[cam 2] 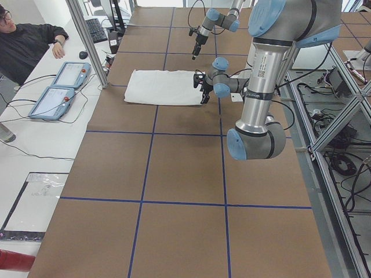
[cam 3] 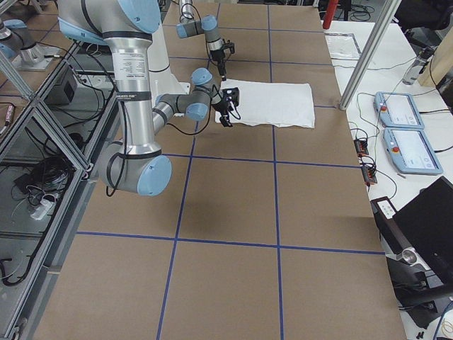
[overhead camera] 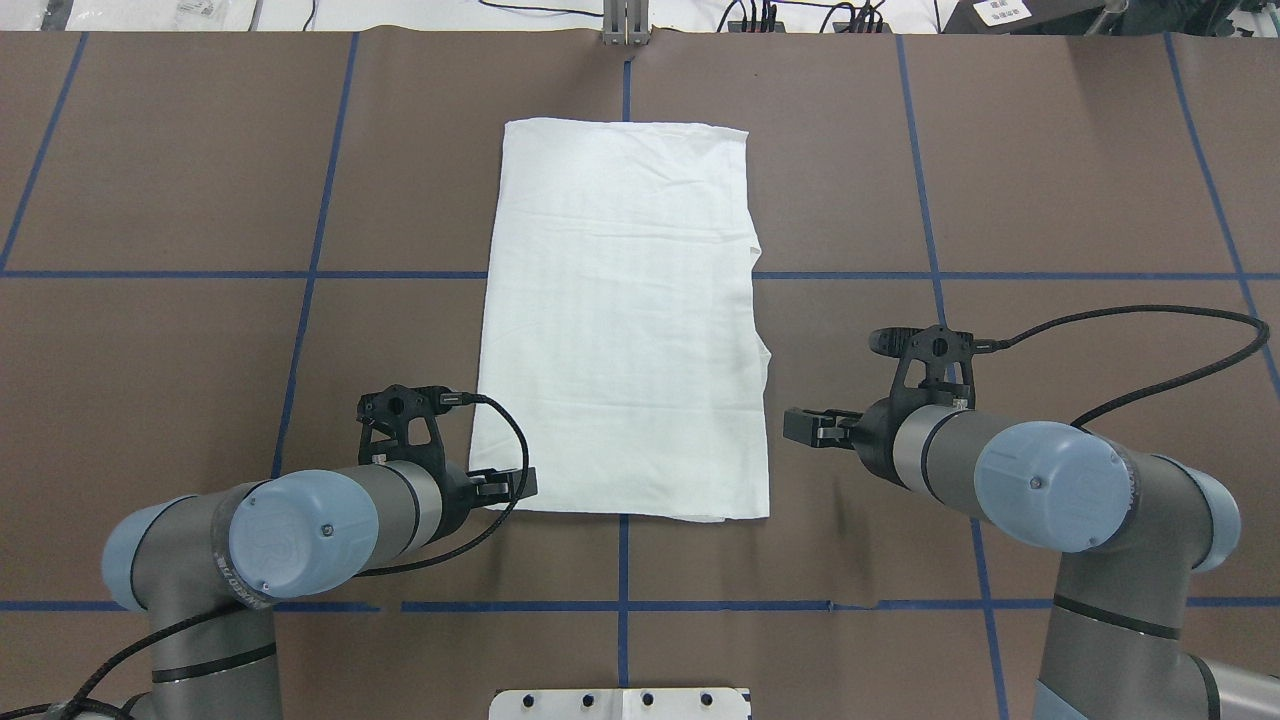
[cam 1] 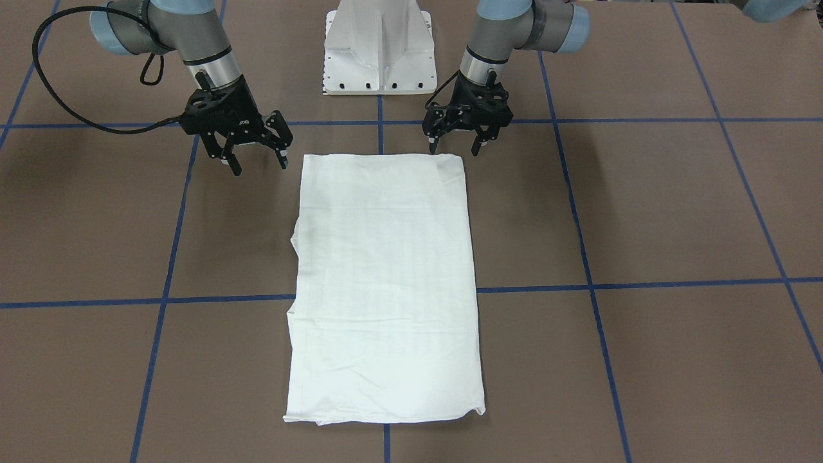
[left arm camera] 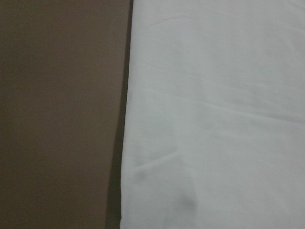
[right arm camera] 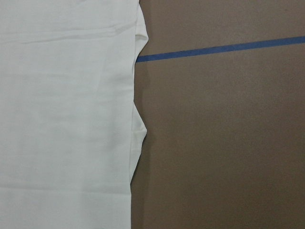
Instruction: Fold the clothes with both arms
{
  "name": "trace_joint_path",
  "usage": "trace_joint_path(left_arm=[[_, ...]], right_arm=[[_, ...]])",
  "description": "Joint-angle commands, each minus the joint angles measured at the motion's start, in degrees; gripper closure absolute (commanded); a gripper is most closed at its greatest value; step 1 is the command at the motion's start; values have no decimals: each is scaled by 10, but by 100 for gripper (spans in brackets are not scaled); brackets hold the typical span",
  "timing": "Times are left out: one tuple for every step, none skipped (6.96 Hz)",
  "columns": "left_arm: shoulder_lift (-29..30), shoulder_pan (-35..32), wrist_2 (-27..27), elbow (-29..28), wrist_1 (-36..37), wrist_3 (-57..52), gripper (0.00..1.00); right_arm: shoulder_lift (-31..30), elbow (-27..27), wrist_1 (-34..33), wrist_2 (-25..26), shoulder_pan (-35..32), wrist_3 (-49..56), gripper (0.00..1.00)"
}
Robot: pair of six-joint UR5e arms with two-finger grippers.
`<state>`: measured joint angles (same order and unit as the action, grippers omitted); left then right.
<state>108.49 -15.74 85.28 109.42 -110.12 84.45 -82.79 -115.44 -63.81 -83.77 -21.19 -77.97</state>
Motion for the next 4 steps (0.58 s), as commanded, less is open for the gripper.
trace_joint_path(left_arm=[[1, -2, -5, -14, -6, -3, 1], [1, -2, -4, -19, -7, -4, 1], [2, -1, -4, -19, -8, -4, 5], [2, -1, -4, -19, -9, -3, 14]], right_arm=[[1, 1, 0, 2, 3, 0, 0], [0, 1, 0, 2, 3, 0, 0], [1, 1, 0, 2, 3, 0, 0], [1, 1, 0, 2, 3, 0, 0]])
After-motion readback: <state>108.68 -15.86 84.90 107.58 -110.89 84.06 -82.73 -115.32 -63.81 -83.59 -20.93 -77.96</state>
